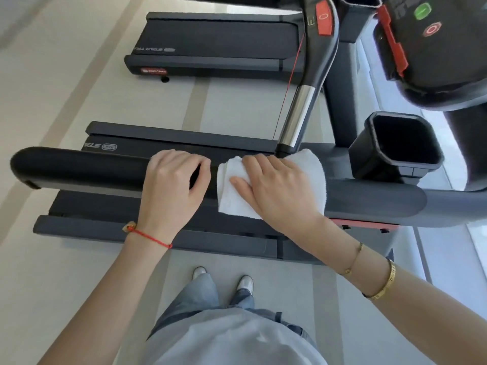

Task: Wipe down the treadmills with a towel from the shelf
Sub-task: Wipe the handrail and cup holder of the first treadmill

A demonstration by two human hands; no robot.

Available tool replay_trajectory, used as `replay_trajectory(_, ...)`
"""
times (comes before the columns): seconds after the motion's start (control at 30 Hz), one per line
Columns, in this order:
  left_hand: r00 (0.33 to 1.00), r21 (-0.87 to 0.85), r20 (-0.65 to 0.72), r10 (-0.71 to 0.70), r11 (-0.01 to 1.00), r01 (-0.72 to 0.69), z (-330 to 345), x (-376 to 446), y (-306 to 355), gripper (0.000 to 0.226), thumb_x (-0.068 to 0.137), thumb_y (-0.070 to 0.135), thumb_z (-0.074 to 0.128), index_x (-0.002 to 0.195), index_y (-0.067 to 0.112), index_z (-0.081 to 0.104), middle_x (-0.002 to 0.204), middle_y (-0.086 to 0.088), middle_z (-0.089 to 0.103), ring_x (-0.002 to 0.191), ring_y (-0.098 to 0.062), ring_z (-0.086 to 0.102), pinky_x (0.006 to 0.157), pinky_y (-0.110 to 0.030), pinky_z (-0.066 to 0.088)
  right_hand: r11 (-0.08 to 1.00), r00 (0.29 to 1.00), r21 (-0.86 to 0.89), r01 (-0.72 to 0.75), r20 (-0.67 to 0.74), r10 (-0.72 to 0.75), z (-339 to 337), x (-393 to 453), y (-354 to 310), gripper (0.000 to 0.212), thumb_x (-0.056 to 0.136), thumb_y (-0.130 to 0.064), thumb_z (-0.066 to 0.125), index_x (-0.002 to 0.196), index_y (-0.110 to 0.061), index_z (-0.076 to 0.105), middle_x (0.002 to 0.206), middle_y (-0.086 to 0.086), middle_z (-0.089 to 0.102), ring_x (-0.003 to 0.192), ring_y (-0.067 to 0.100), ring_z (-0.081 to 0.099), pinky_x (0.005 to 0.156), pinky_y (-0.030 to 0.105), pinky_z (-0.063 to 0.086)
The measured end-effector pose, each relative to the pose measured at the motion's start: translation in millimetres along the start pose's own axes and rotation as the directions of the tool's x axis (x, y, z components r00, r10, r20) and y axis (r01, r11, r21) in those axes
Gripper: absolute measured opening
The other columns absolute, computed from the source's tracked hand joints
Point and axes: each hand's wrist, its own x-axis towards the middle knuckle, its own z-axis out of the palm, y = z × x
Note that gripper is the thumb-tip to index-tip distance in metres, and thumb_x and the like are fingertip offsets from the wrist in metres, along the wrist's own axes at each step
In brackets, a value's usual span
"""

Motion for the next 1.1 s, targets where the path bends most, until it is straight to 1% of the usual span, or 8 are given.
replay_trajectory(0.13, 0.999, 0.048, -0.015, -0.039, 0.998, 0.04, -9.0, -4.4, -23.6, 0.028, 0.102, 0.021, 0.048, 0.091, 0.01, 0.072, 0.091, 0.0, 0.074, 0.094, -0.022, 0.068, 0.106, -0.043, 0.039, 0.998, 0.992, 0.066, -0.022, 0.125, 0.013, -4.1, 26.7, -22.8, 0.049, 0.101, -0.044, 0.02, 0.072, -0.015, 0.047, 0.059, -0.002, 0.045, 0.053, 0.017, 0.043, 0.051, 0.03, 0.027)
replay_trajectory(0.27, 0.996, 0.086, -0.038, -0.08, 0.993, 0.083, -19.8, -6.3, -54.4, 0.029, 0.102, 0.023, 0.047, 0.092, 0.012, 0.072, 0.093, 0.001, 0.074, 0.095, -0.02, 0.067, 0.111, -0.041, 0.034, 0.991, 0.962, 0.13, 0.033, 0.265, -0.067, -1.8, 52.9, -39.8, 0.047, 0.096, -0.049, 0.007, 0.079, -0.016, 0.037, 0.06, -0.007, 0.033, 0.053, 0.019, 0.034, 0.046, 0.031, 0.012)
replay_trajectory(0.47, 0.986, 0.121, -0.051, -0.157, 0.979, 0.162, -42.9, -11.9, -115.3, 0.033, 0.103, 0.026, 0.041, 0.094, 0.015, 0.071, 0.097, 0.004, 0.073, 0.1, -0.019, 0.065, 0.114, -0.041, 0.028, 0.884, 0.861, 0.468, -0.01, 0.453, -0.23, 14.0, 111.0, -84.2, 0.047, 0.102, -0.049, 0.018, 0.082, -0.015, 0.044, 0.064, -0.006, 0.044, 0.063, 0.023, 0.045, 0.057, 0.035, 0.027)
replay_trajectory(0.57, 0.979, 0.129, -0.074, -0.189, 0.972, 0.198, -55.3, -14.5, -148.5, 0.035, 0.103, 0.027, 0.039, 0.096, 0.016, 0.071, 0.098, 0.004, 0.073, 0.101, -0.019, 0.065, 0.113, -0.044, 0.03, 0.799, 0.754, 0.588, -0.126, 0.58, -0.308, 18.0, 140.4, -105.1, 0.052, 0.102, -0.051, 0.016, 0.087, -0.019, 0.054, 0.078, -0.006, 0.056, 0.081, 0.022, 0.055, 0.071, 0.033, 0.032)
replay_trajectory(0.7, 0.969, 0.103, -0.09, -0.231, 0.965, 0.24, -66.2, -16.9, -181.9, 0.034, 0.102, 0.025, 0.039, 0.097, 0.015, 0.071, 0.102, 0.004, 0.072, 0.104, -0.02, 0.064, 0.111, -0.047, 0.032, 0.678, 0.653, 0.685, -0.267, 0.646, -0.395, 27.4, 176.5, -142.8, 0.056, 0.1, -0.056, 0.015, 0.127, -0.03, 0.057, 0.124, -0.01, 0.06, 0.111, 0.01, 0.05, 0.088, 0.027, 0.029)
replay_trajectory(0.77, 0.965, 0.043, -0.06, -0.256, 0.965, 0.259, -71.3, -18.2, -196.5, 0.035, 0.1, 0.022, 0.038, 0.098, 0.011, 0.071, 0.103, 0.0, 0.072, 0.104, -0.024, 0.064, 0.106, -0.048, 0.038, 0.656, 0.631, 0.7, -0.282, 0.651, -0.423, 31.0, 191.6, -166.3, 0.055, 0.1, -0.056, 0.016, 0.124, -0.03, 0.057, 0.122, -0.012, 0.061, 0.11, 0.011, 0.051, 0.086, 0.025, 0.031)
replay_trajectory(0.87, 0.948, -0.081, 0.0, -0.319, 0.945, 0.318, -80.5, -18.9, -212.2, 0.039, 0.101, 0.023, 0.036, 0.103, 0.006, 0.071, 0.106, -0.005, 0.072, 0.104, -0.025, 0.063, 0.095, -0.046, 0.048, 0.698, 0.655, 0.682, -0.218, 0.633, -0.413, 32.2, 197.2, -181.0, 0.047, 0.1, -0.056, 0.016, 0.101, -0.028, 0.054, 0.088, -0.014, 0.059, 0.086, 0.012, 0.055, 0.07, 0.021, 0.034)
replay_trajectory(1.1, 0.955, -0.18, 0.075, -0.288, 0.938, 0.297, -88.7, -18.0, -221.3, 0.04, 0.104, 0.026, 0.036, 0.11, 0.006, 0.07, 0.108, -0.004, 0.071, 0.104, -0.017, 0.063, 0.094, -0.032, 0.051, 0.842, 0.797, 0.533, 0.081, 0.473, -0.377, 17.0, 169.3, -168.3, 0.053, 0.09, -0.065, 0.016, 0.113, -0.025, 0.042, 0.07, -0.012, 0.045, 0.064, 0.02, 0.052, 0.062, 0.035, 0.037)
